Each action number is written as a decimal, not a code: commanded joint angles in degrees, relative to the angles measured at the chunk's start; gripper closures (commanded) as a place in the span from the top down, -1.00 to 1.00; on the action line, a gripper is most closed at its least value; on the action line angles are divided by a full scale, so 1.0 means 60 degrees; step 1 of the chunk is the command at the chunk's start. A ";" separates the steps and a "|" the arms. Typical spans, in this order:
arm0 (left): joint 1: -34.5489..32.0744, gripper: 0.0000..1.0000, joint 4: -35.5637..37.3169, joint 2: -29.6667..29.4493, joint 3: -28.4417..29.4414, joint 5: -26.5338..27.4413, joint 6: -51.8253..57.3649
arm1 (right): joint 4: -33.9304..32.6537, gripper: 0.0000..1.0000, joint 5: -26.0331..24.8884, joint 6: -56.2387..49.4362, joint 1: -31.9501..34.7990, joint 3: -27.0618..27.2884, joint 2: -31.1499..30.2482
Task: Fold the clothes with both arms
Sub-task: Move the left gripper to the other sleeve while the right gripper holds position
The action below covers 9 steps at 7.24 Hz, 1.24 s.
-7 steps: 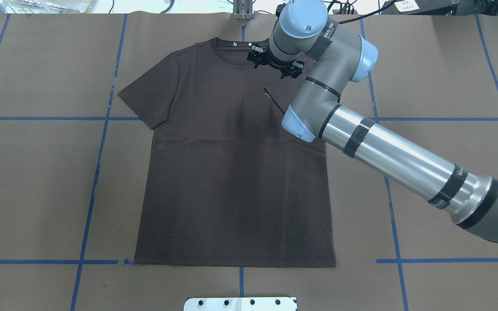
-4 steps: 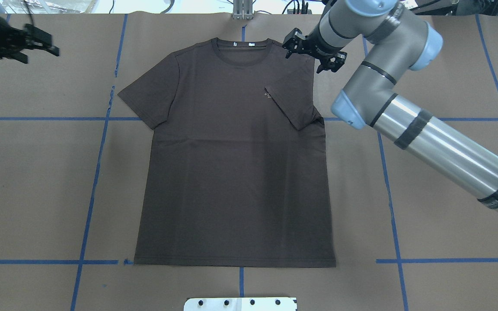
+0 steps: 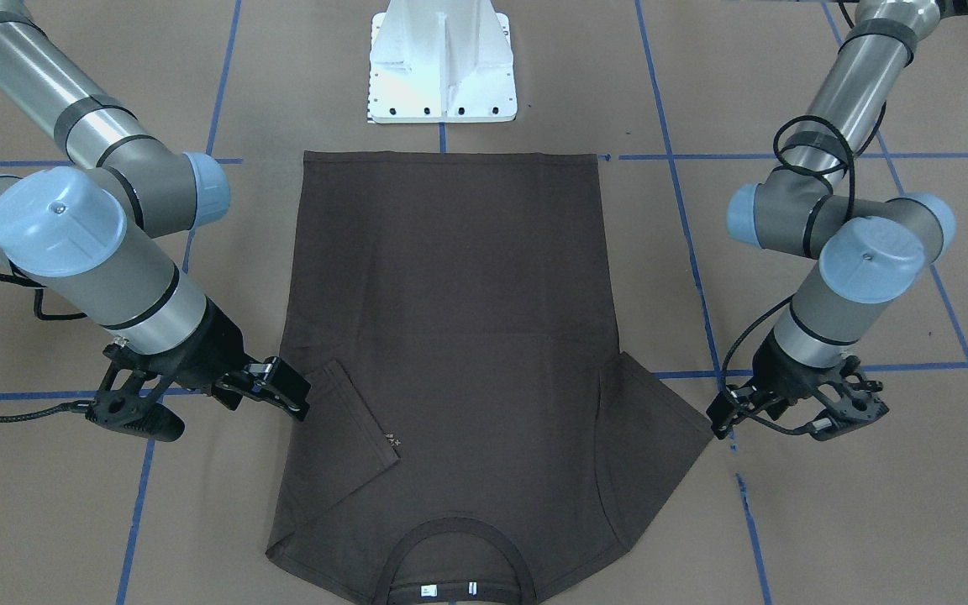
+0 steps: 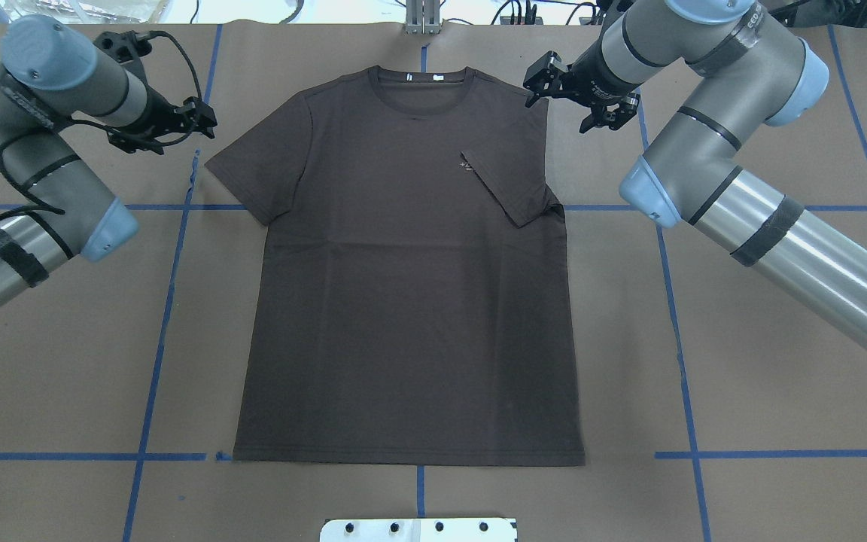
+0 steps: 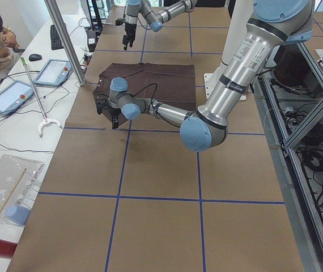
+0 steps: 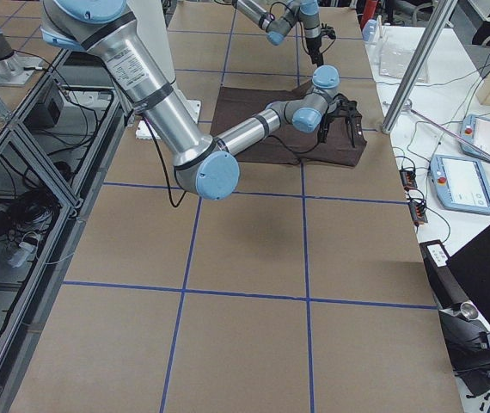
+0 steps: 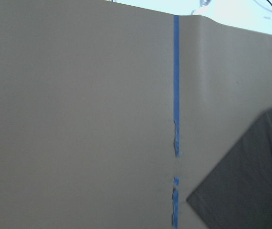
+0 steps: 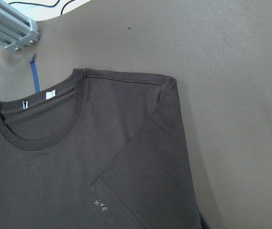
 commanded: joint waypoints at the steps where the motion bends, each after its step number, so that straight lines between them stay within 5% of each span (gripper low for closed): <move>1: 0.0140 0.75 0.0002 -0.0177 0.0210 0.0122 0.0014 | 0.0216 1.00 0.0017 0.0000 0.0040 0.0023 -0.0053; 7: 0.0741 0.39 -0.0013 -0.0279 0.0621 0.0385 0.0495 | 0.0335 1.00 0.0149 0.0117 -0.0019 0.0564 -0.0449; 9: 0.0727 -0.20 0.0016 -0.0410 0.0621 0.0385 0.0512 | 0.0335 1.00 0.0149 0.0132 -0.0077 0.0782 -0.0551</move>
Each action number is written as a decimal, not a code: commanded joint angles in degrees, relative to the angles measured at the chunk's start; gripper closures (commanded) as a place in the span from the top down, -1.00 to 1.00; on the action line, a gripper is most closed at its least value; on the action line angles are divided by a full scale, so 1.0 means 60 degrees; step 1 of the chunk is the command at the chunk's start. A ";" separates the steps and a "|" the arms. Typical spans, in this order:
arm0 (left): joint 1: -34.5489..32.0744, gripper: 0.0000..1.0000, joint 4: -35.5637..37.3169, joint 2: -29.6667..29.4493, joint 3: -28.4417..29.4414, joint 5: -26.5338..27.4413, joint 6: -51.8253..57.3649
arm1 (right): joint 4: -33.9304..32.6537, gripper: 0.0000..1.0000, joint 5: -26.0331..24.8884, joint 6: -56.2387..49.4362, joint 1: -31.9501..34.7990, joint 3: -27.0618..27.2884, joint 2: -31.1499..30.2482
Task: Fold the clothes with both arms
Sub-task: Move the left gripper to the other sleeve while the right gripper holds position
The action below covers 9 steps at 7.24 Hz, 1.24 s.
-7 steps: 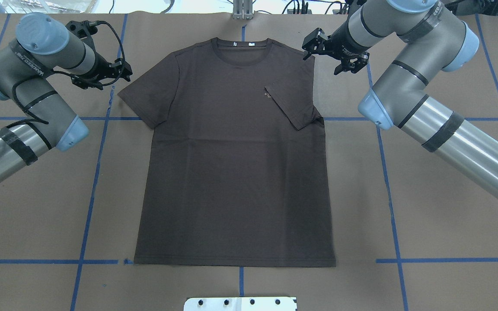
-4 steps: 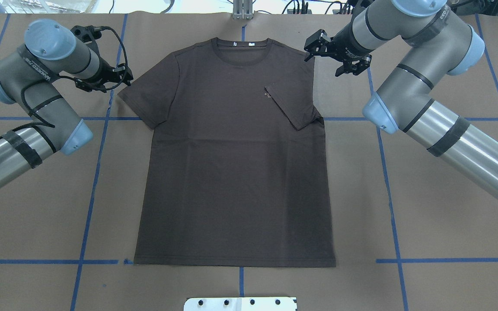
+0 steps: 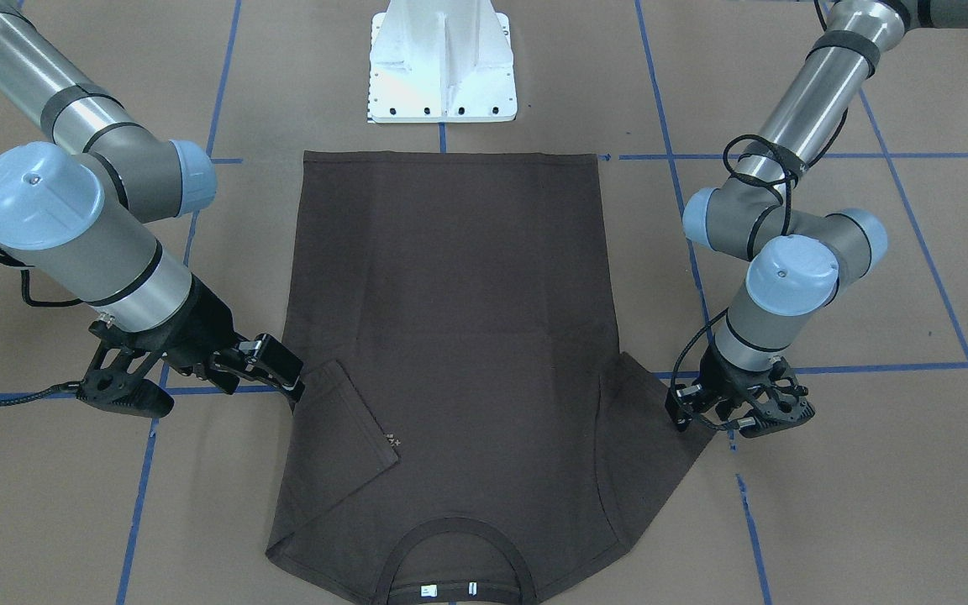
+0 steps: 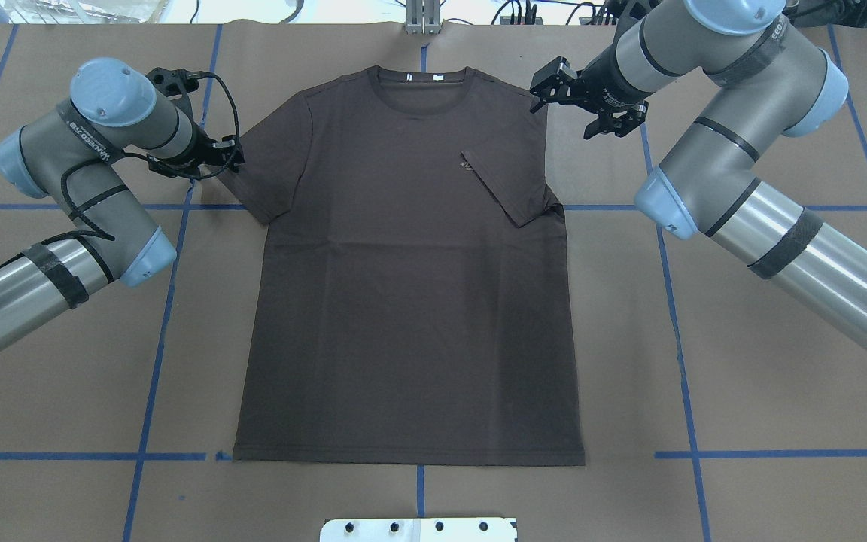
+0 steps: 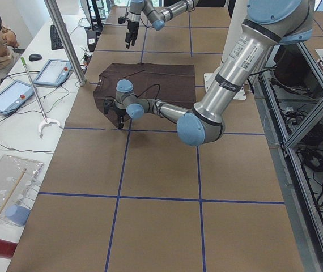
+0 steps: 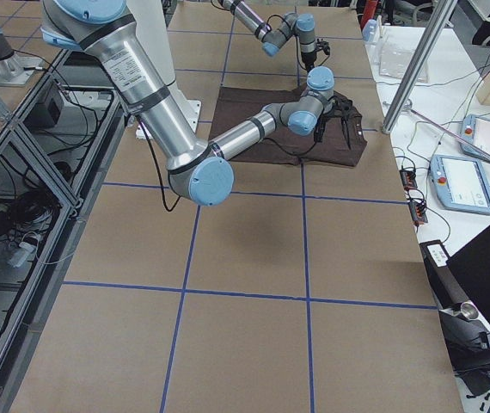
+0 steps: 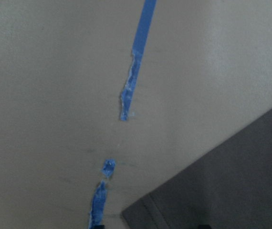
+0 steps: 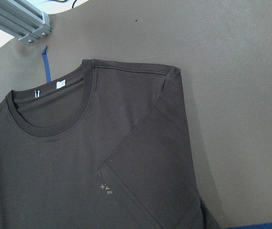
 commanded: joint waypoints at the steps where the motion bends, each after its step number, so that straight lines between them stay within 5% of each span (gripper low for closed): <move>1: -0.0032 -0.99 0.0022 -0.0090 0.0005 0.0002 0.0046 | 0.0002 1.00 -0.0004 0.0009 -0.0050 0.0275 -0.0195; 7: -0.0003 -1.00 0.0125 -0.1377 -0.0011 -0.0042 -0.0245 | 0.0294 1.00 0.0025 -0.0123 0.0008 0.0276 -0.0561; 9: 0.0304 -1.00 0.0140 -0.2167 0.0835 0.0002 -0.0584 | 0.0295 1.00 -0.0004 -0.0123 0.0008 0.0276 -0.0592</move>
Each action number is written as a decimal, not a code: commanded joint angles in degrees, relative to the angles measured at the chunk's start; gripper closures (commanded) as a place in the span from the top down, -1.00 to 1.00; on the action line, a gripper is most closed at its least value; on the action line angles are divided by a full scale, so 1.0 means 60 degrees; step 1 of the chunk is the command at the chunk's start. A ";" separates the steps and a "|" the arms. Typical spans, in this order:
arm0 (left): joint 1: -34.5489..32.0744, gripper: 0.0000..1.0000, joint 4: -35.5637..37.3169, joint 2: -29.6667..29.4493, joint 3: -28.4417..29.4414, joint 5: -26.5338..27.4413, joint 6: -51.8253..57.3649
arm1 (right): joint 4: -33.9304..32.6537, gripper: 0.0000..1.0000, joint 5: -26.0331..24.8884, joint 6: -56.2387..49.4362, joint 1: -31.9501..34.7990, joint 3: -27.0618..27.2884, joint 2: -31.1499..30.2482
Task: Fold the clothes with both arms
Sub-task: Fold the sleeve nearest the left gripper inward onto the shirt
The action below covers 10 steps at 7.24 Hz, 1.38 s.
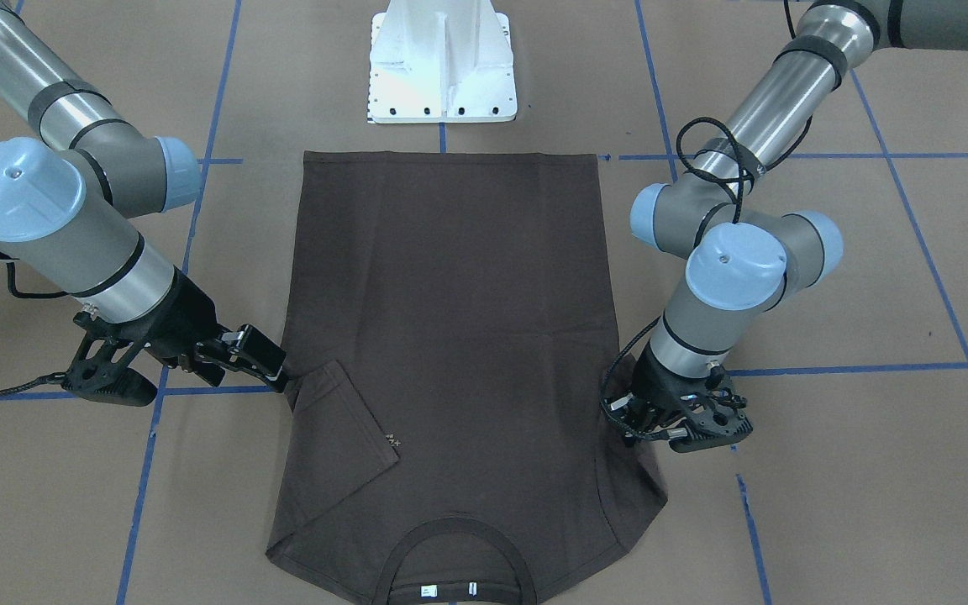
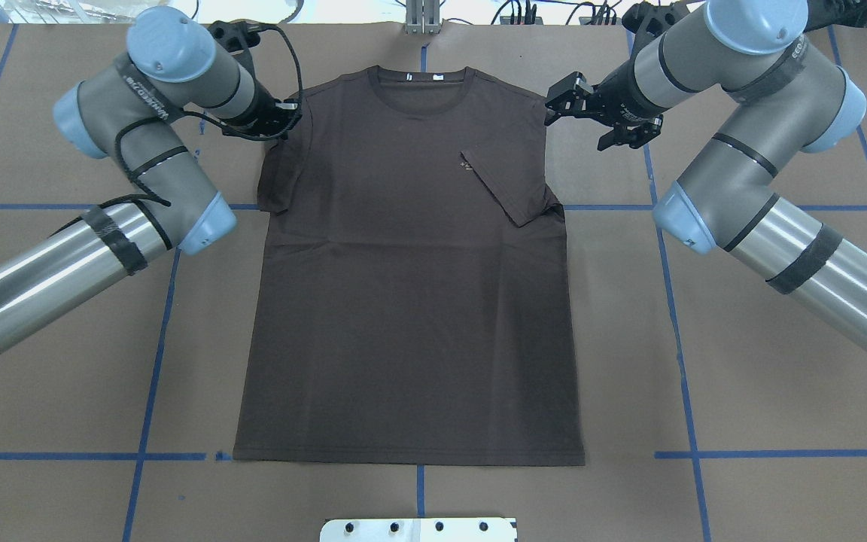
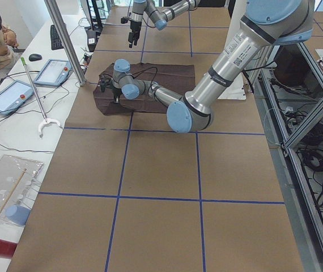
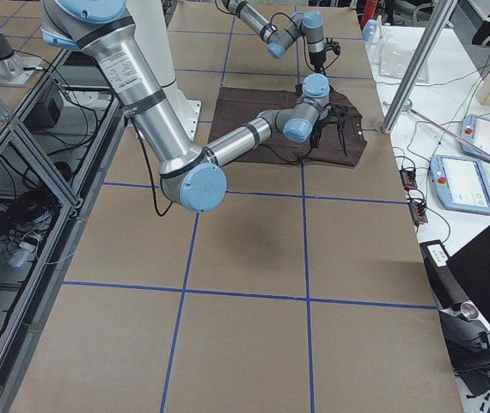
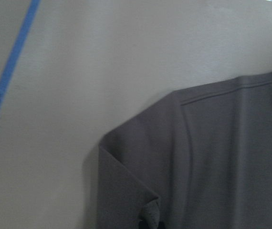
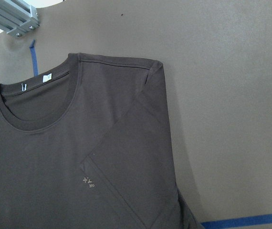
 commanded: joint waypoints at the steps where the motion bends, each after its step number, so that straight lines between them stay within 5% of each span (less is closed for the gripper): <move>1: 0.0166 -1.00 -0.0009 -0.0644 0.0675 0.0023 -0.0184 | 0.0016 1.00 -0.0014 -0.0001 0.0007 0.0006 -0.0038; 2: 0.0282 -0.93 -0.0024 -0.0777 0.0734 0.0023 -0.0199 | 0.0016 1.00 -0.0058 0.0057 -0.0008 0.0006 -0.0038; 4: 0.0661 0.62 -0.0141 -0.0808 0.0067 -0.0021 -0.0213 | 0.0030 1.00 -0.0087 0.0146 -0.0008 0.0064 -0.0052; 7: 0.1161 0.67 -0.0024 0.0593 -0.2815 -0.0137 -0.0736 | -0.0071 1.00 -0.0305 0.1132 -0.0604 0.1580 -0.1029; 10: 0.1221 0.67 -0.0009 0.2205 -0.5132 -0.0866 -0.0785 | -0.1250 0.92 -0.2990 0.3578 -0.3802 0.4433 -0.3063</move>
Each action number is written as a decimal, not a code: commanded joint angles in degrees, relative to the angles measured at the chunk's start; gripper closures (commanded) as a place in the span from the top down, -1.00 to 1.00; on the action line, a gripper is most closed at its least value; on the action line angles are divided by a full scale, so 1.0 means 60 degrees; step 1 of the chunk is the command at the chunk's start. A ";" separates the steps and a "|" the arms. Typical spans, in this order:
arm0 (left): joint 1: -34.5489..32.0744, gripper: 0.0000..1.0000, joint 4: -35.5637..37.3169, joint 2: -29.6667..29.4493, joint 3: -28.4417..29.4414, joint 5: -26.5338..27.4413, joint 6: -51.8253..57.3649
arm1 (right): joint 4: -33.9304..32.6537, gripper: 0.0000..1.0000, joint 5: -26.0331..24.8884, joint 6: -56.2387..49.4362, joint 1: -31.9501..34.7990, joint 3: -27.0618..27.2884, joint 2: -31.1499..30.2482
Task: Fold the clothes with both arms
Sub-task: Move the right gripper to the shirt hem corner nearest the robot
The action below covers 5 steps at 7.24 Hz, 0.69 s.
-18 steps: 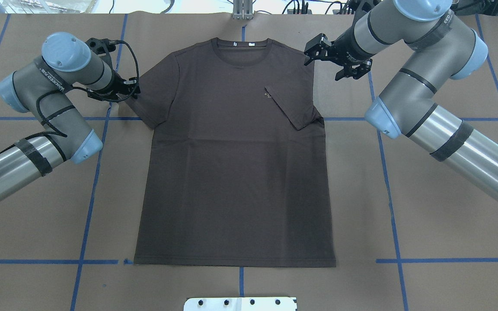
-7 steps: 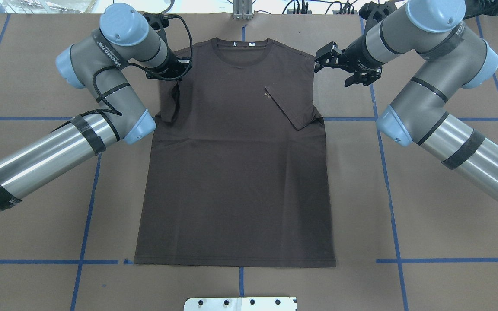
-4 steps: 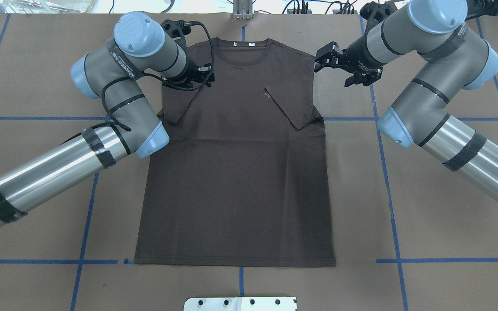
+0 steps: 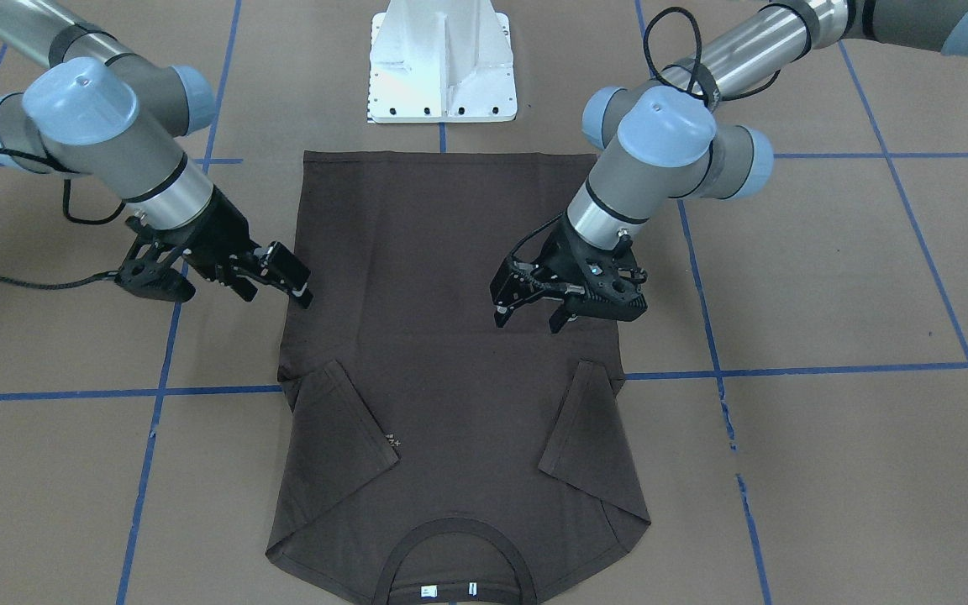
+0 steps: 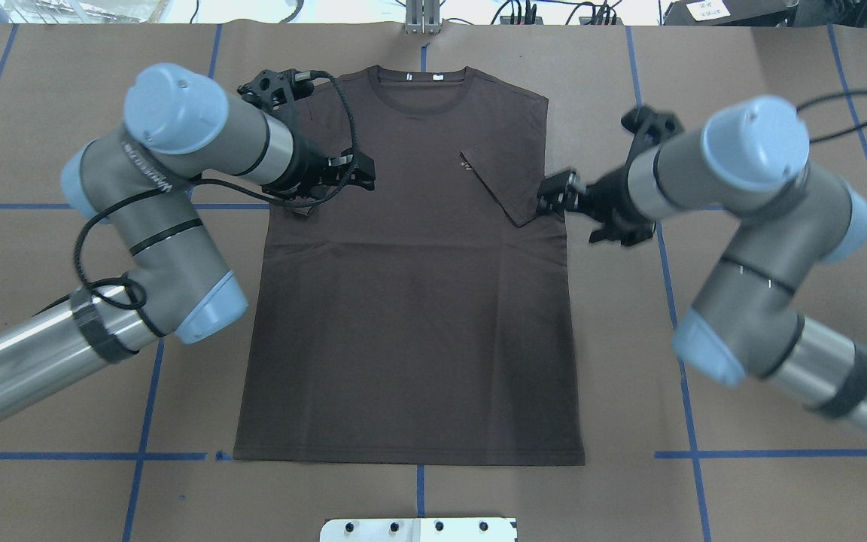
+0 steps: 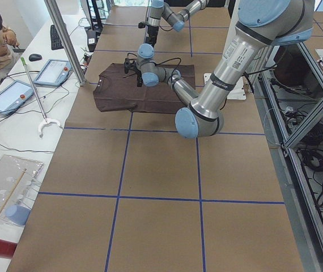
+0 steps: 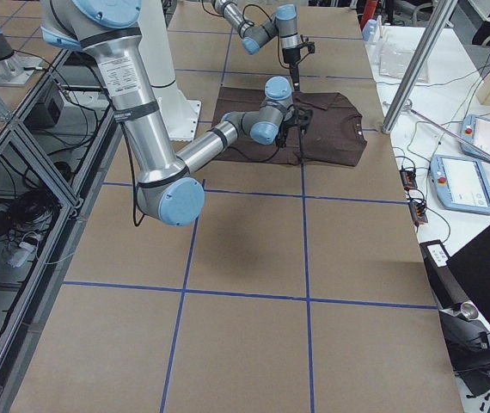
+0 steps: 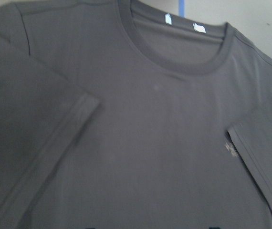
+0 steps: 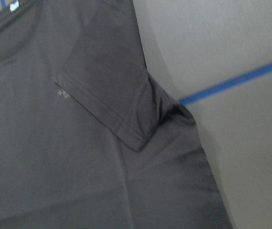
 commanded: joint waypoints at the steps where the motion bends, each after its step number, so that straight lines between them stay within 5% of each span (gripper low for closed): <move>1: 0.0004 0.67 0.0006 0.0752 -0.1016 -0.0464 -0.0018 | -0.1613 0.93 -0.3471 0.2704 -0.3532 0.2326 -0.1266; 2: 0.0018 0.67 0.0006 0.0797 -0.0987 -0.0451 -0.0047 | -0.2347 0.92 -0.4986 0.3981 -0.4858 0.2771 -0.1285; 5: 0.0033 0.67 -0.0008 0.0812 -0.0899 -0.0407 -0.0048 | -0.4065 0.85 -0.5617 0.5766 -0.6069 0.2777 -0.1343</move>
